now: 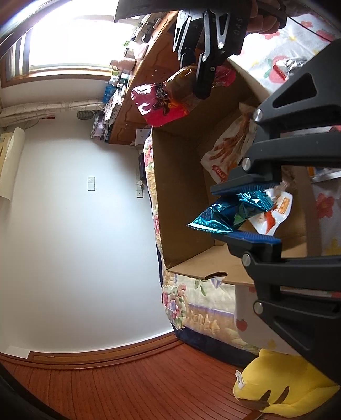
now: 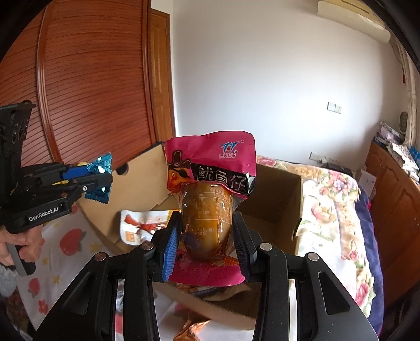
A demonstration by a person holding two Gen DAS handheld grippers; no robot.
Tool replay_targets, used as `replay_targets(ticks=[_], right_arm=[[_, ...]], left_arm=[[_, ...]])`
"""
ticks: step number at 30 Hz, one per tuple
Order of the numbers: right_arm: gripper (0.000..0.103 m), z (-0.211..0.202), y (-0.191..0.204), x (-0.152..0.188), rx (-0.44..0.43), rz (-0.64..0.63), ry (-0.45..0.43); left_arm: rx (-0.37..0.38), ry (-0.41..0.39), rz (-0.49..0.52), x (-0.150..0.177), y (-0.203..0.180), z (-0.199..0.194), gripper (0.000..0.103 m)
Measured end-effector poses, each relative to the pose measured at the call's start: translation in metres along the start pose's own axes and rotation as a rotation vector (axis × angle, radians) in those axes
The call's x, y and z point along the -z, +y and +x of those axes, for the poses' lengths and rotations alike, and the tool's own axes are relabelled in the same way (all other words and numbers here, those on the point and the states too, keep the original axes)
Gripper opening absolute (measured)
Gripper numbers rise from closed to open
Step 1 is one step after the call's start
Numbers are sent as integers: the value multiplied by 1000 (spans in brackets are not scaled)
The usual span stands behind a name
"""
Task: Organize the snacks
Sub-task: 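Lift and carry the blue candy and pink squid packet over the box with both grippers, then open both grippers to drop the candy and squid packet into the box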
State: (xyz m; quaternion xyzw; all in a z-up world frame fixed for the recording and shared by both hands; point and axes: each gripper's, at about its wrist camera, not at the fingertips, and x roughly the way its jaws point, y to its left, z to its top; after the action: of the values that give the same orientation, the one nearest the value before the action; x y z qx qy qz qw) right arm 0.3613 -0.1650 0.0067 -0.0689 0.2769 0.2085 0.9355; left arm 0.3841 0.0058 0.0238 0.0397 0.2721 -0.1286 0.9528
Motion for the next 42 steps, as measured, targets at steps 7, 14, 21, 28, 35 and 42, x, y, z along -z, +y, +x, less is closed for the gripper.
replay_targets(ticks=[7, 14, 21, 28, 35, 42], right_arm=[[38, 18, -6, 7, 17, 16, 30], [39, 27, -8, 9, 28, 23, 53], [43, 32, -7, 10, 23, 19, 66], [49, 30, -5, 11, 26, 12, 73], [49, 8, -2, 6, 19, 21, 54], [49, -28, 9, 5, 17, 20, 37]], left_arm=[[2, 33, -15, 7, 2, 19, 26], [-3, 46, -8, 12, 1, 24, 29], [-19, 32, -7, 12, 2, 21, 38], [-9, 28, 3, 18, -2, 9, 40], [-10, 17, 35, 24, -13, -15, 40], [10, 24, 34, 32, -23, -36, 40]])
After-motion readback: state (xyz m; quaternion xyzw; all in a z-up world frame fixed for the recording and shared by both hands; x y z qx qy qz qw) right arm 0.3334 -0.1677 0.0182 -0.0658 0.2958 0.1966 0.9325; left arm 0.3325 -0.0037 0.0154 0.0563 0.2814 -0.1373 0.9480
